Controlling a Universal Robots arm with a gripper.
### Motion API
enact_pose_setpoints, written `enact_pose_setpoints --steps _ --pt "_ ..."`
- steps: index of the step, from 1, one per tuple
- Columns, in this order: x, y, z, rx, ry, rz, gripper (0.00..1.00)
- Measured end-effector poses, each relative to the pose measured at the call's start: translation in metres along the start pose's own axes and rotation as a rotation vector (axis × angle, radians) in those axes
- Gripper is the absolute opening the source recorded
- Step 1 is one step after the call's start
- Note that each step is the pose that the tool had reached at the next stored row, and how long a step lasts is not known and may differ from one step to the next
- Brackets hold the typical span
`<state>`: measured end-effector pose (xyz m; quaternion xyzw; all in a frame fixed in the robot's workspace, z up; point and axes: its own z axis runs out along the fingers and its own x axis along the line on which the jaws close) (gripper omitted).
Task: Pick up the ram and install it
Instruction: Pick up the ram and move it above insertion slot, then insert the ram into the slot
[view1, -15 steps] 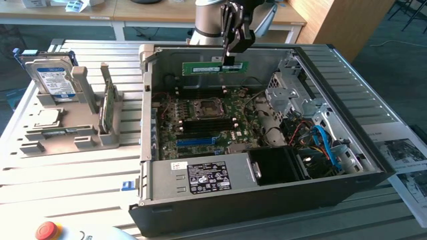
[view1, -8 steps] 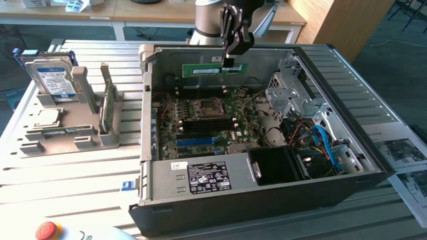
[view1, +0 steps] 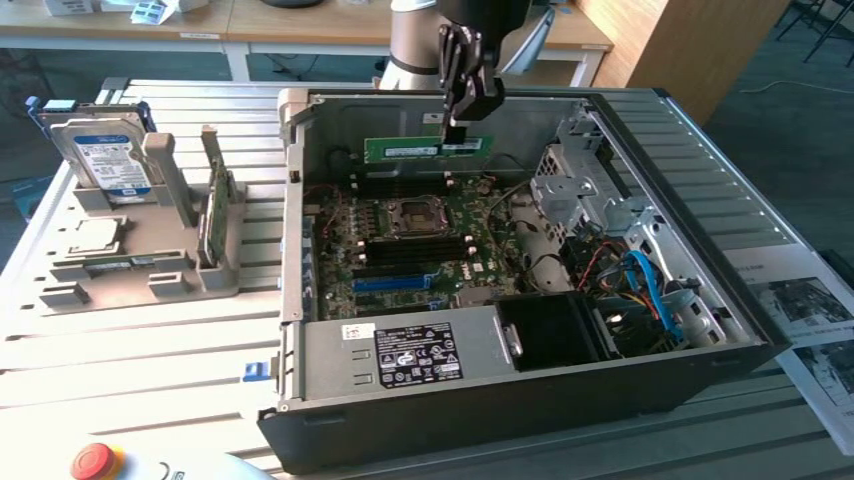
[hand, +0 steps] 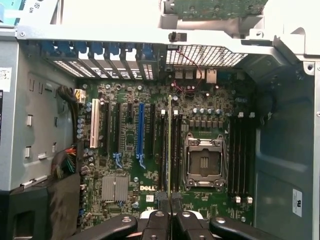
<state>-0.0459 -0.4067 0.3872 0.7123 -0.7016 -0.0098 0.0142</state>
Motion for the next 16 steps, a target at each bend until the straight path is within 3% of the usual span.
enact_pose_setpoints --steps 16 --pt "-0.0001 -0.0001 0.0029 0.0001 -0.0002 0.0 0.12"
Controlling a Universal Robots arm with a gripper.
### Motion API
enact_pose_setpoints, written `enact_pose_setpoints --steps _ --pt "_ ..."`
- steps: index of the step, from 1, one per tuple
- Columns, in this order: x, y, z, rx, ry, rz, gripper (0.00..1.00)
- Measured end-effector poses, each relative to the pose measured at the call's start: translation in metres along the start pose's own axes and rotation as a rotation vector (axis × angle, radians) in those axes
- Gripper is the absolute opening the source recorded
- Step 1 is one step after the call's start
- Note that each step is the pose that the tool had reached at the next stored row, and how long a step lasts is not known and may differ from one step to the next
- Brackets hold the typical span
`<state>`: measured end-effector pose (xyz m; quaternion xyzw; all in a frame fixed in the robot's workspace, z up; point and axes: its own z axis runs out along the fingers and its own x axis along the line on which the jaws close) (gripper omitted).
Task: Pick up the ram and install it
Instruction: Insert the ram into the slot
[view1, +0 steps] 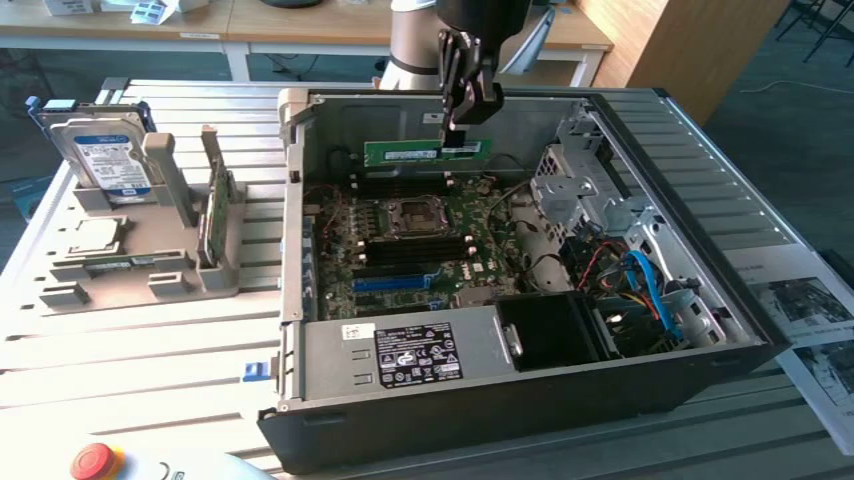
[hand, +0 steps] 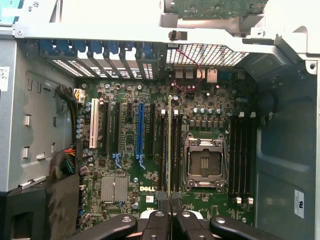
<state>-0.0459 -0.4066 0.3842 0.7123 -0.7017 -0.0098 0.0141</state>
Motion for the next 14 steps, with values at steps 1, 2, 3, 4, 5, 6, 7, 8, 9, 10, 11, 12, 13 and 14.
enact_pose_setpoints --steps 1,2,3,4,5,6,7,8,9,10,11,12,13,14 --pt "0.0 0.0 0.0005 0.0 -0.0001 0.0 0.12" --pt "0.0 0.0 0.0011 0.0 0.0001 0.0 0.12" --pt "0.0 -0.0001 0.0022 -0.0001 0.0002 0.0 0.12" --pt "0.0 -0.0001 0.0035 -0.0001 0.0002 0.0 0.12" --pt "0.0 -0.0001 0.0049 -0.0002 0.0003 0.0 0.12" --pt "0.0 -0.0002 0.0065 -0.0001 0.0003 0.0 0.12" --pt "0.0 -0.0003 0.0085 0.0 0.0001 0.0 0.12" --pt "0.0 -0.0003 0.0103 -0.0001 0.0002 0.0 0.12" --pt "0.0 -0.0004 0.0121 -0.0001 0.0002 0.0 0.12" --pt "0.0 -0.0005 0.0139 -0.0001 0.0002 0.0 0.12" --pt "0.0 -0.0005 0.0157 -0.0001 0.0002 0.0 0.12" --pt "0.0 -0.0006 0.0175 -0.0001 0.0002 0.0 0.12" --pt "0.0 -0.0006 0.0194 -0.0001 0.0003 0.0 0.12" --pt "0.0 -0.0007 0.0212 -0.0001 0.0003 0.0 0.12"
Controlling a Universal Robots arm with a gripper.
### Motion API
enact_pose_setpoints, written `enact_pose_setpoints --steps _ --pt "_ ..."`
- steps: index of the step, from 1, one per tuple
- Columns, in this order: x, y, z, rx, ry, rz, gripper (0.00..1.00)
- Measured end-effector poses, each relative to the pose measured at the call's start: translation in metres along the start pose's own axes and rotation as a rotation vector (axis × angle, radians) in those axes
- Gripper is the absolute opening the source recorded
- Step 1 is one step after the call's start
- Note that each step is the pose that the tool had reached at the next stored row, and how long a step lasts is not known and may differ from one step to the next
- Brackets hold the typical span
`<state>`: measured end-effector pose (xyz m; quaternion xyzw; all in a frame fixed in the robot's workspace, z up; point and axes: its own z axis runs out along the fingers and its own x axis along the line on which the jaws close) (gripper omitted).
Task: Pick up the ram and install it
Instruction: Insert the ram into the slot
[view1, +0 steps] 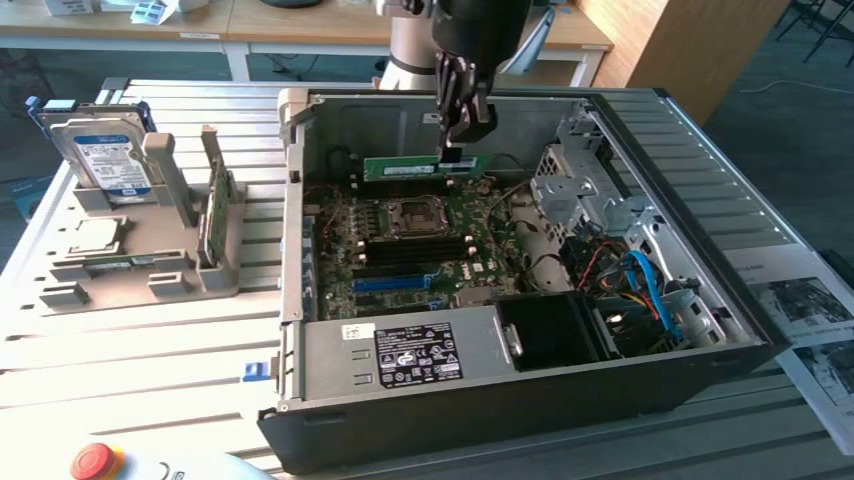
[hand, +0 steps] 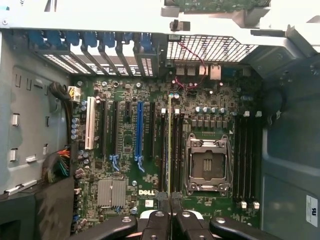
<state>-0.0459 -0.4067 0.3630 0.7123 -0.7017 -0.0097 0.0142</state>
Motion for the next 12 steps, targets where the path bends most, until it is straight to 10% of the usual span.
enact_pose_setpoints --steps 12 --pt "0.0 -0.0006 0.0219 0.0 -0.0001 0.0 0.12"
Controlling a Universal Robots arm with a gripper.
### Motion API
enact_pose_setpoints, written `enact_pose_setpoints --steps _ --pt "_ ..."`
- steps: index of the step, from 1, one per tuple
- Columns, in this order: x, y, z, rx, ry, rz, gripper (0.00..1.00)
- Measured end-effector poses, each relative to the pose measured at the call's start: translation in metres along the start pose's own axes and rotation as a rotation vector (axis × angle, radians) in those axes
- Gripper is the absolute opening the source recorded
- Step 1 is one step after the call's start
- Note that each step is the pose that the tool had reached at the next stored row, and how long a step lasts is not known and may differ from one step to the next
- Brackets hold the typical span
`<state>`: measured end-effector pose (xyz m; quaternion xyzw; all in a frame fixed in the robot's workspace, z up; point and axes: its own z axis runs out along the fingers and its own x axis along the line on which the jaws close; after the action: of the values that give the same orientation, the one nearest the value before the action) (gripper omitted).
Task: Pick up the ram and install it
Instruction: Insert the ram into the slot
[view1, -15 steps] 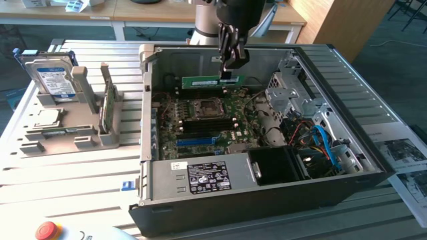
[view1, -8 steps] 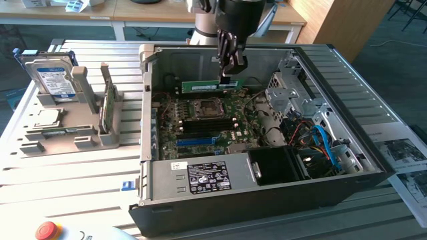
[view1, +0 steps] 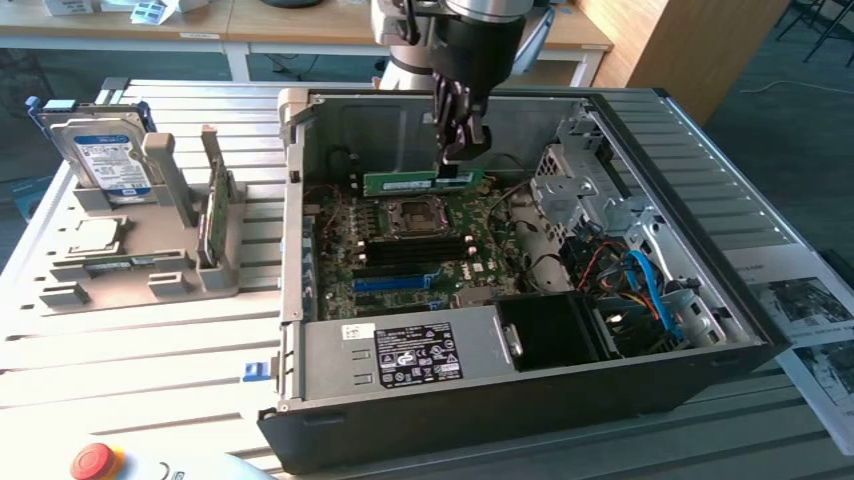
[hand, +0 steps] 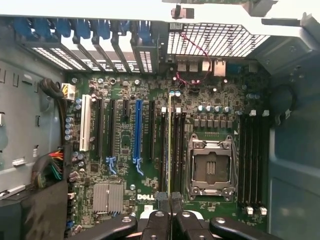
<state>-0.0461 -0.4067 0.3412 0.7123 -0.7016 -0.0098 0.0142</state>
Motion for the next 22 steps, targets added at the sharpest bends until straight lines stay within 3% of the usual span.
enact_pose_setpoints --steps 22 --pt "0.0 -0.0013 0.0398 0.0 0.0 0.0 0.12"
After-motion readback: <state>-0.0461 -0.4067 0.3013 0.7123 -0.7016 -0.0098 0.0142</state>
